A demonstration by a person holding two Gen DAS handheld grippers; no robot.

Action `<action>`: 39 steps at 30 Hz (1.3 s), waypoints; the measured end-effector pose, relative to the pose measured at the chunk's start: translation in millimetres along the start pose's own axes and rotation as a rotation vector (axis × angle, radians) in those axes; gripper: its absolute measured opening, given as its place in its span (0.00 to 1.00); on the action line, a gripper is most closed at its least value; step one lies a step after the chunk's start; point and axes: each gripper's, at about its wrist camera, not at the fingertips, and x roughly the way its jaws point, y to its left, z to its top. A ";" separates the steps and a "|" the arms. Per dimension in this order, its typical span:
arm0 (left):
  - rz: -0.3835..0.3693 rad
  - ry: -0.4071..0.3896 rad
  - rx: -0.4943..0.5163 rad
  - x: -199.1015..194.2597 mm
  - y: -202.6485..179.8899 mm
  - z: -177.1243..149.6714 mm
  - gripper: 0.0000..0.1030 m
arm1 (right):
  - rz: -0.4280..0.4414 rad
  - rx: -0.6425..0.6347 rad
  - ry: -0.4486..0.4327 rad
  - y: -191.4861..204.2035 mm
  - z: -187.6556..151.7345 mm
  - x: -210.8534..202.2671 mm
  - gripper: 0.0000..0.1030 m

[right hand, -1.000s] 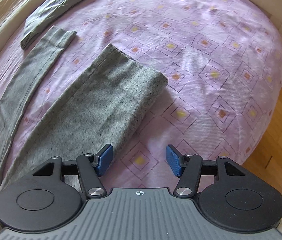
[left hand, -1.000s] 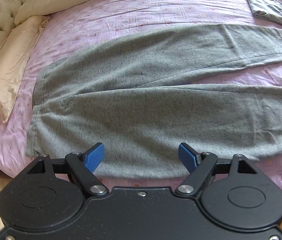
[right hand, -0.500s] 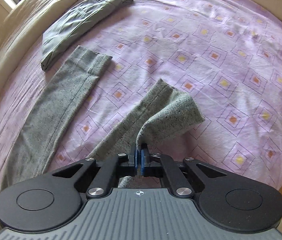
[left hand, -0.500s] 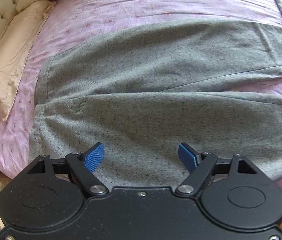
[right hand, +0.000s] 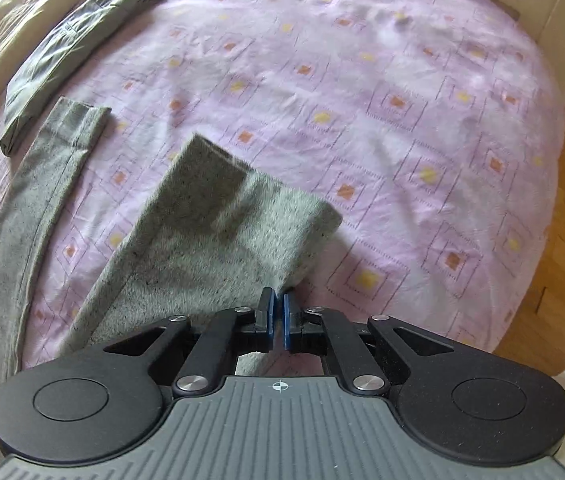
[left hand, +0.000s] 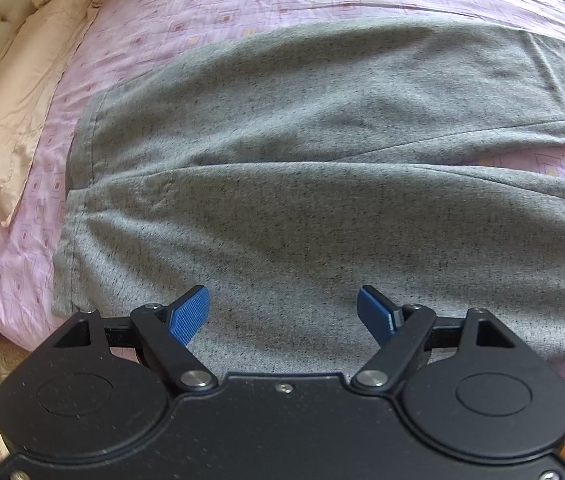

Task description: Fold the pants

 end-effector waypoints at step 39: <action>0.072 -0.051 -0.005 115.3 46.0 79.7 0.82 | 0.179 -0.661 0.043 291.3 -34.4 41.1 0.08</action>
